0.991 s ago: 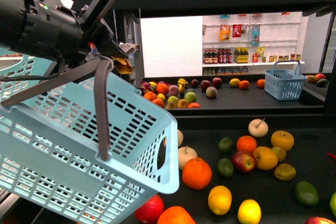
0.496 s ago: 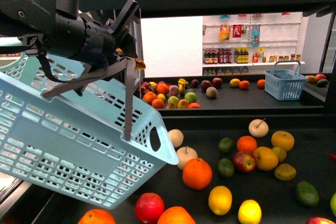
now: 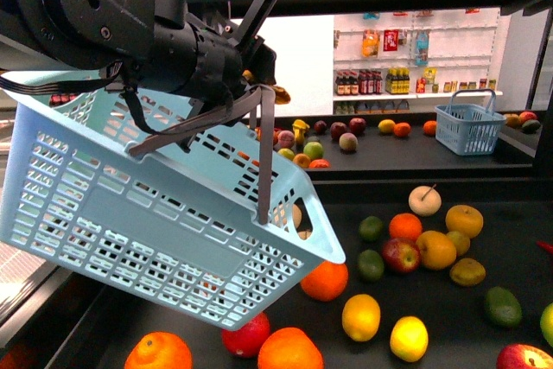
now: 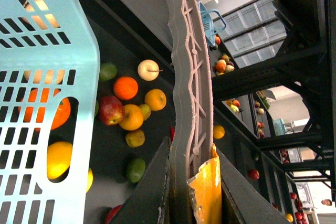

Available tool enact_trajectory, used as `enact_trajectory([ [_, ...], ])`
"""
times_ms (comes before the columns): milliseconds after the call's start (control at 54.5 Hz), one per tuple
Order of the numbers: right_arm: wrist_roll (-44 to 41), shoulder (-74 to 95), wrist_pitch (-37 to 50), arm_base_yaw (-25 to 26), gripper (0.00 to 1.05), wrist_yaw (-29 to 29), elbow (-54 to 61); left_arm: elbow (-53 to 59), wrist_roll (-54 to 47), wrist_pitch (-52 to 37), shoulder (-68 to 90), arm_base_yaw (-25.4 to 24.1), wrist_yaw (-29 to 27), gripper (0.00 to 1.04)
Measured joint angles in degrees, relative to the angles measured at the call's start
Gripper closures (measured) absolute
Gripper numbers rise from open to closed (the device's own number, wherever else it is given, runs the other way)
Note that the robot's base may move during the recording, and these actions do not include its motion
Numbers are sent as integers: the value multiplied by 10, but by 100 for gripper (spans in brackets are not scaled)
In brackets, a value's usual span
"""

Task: Pick lemon from shelf

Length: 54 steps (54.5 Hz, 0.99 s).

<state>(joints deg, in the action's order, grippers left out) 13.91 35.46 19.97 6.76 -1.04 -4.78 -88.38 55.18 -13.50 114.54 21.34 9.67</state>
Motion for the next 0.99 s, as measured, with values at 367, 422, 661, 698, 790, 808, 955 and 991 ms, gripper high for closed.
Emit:
enact_trajectory([
  [367,-19,589,129,131,7,168,-304,0,0,0,0,3,-1,91],
  [422,-27,649,104,131,7,173,-359,0,0,0,0,3,-2,91],
  [661,-70,846,-3,97,7,177,-553,0,2,0,0,3,0,91],
  [698,-75,867,-17,85,7,170,-577,0,2,0,0,3,1,91],
  [790,-82,911,-43,57,7,149,-632,0,2,0,0,3,2,91],
  [808,-82,920,-49,51,7,146,-645,0,2,0,0,3,2,91],
  [955,-82,998,-97,6,7,116,-748,0,2,0,0,2,0,91],
  [991,-82,1019,-108,-5,7,107,-772,0,2,0,0,2,-1,91],
])
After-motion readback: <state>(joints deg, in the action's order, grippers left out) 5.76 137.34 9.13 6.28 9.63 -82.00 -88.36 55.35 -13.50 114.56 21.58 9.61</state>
